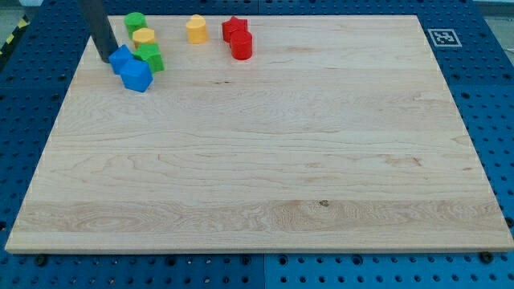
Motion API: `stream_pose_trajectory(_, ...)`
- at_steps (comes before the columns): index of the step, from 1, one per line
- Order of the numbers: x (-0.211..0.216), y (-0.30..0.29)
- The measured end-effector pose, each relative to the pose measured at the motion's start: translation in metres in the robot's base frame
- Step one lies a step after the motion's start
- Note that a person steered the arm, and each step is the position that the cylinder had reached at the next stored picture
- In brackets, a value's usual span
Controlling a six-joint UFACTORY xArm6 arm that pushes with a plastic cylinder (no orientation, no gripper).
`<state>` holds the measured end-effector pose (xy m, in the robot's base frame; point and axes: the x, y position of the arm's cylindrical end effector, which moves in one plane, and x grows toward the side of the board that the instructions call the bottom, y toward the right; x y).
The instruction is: Separate the blue triangle from the blue cube
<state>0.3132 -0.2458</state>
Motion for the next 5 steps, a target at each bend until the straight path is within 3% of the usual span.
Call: stream_pose_trajectory(5,0.044,0.082)
